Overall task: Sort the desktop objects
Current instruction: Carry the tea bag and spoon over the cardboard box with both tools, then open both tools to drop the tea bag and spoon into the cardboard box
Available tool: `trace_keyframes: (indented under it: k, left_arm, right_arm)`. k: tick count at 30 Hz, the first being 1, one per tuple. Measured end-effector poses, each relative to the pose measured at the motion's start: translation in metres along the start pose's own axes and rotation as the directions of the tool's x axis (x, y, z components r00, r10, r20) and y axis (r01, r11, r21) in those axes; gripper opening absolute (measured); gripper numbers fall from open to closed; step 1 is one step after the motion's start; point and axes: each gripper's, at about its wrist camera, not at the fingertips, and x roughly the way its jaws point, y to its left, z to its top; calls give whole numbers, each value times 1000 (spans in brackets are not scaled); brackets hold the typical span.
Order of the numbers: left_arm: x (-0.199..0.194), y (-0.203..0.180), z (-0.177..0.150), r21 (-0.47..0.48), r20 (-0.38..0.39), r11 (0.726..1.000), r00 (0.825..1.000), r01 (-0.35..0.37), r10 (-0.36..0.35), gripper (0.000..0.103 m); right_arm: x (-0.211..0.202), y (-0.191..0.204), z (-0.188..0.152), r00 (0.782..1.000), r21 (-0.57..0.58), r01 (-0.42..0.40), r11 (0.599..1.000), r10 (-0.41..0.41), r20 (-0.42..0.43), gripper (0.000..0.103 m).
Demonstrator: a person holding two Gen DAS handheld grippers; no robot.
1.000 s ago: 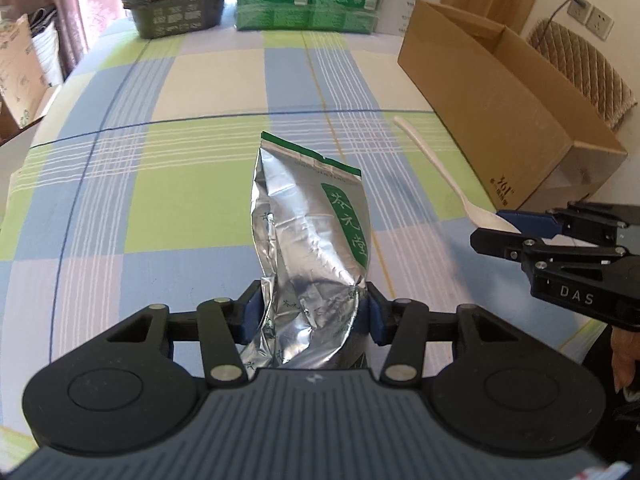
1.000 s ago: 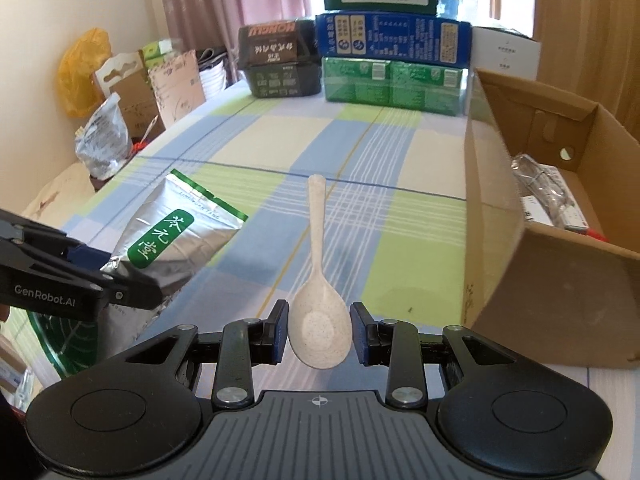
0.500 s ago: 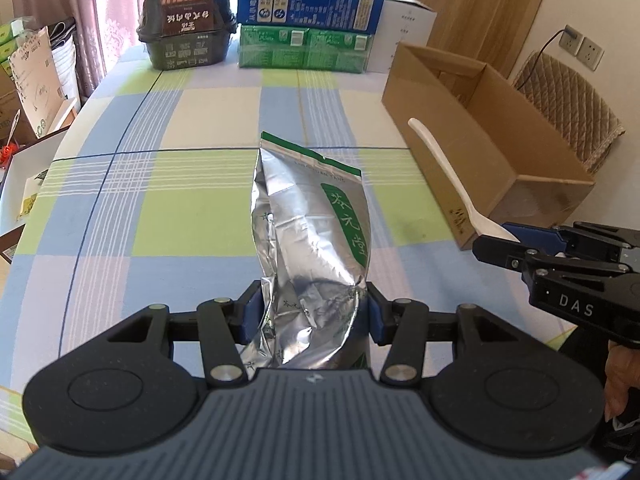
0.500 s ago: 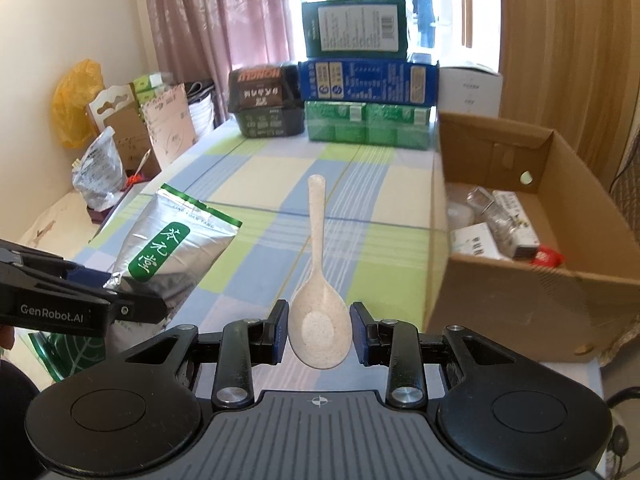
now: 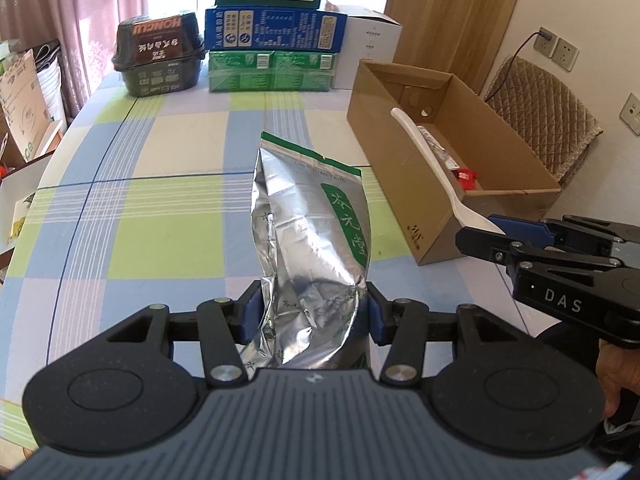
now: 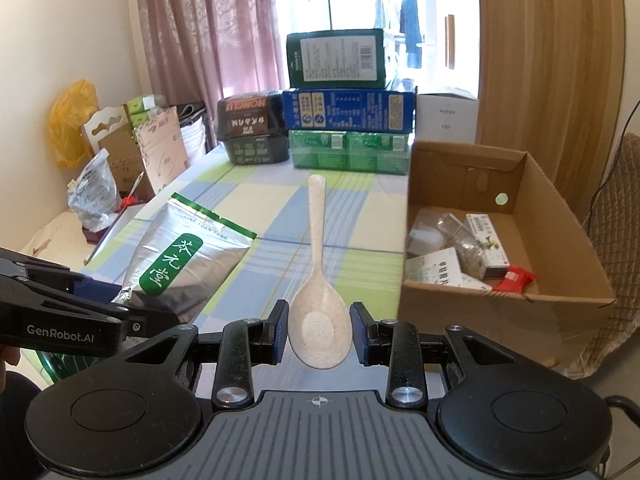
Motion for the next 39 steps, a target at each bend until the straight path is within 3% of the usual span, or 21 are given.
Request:
trace_keyframes:
  k: [14,22,39]
  left_arm:
    - [1,-34,23,42,20,998,999,36,-37,46]
    - [10,-68,59,84,34,993,996,83,-86,46]
    - [100,-157,156,123,11,969,976,213,-216,46]
  right_arm:
    - [-24,-35,18,997,27,60,998,-61,48,30]
    - [-32,-81,38,988,73,134,988,-138,65,30]
    - [6,-185,72,972,128,227,966,-232,29,30]
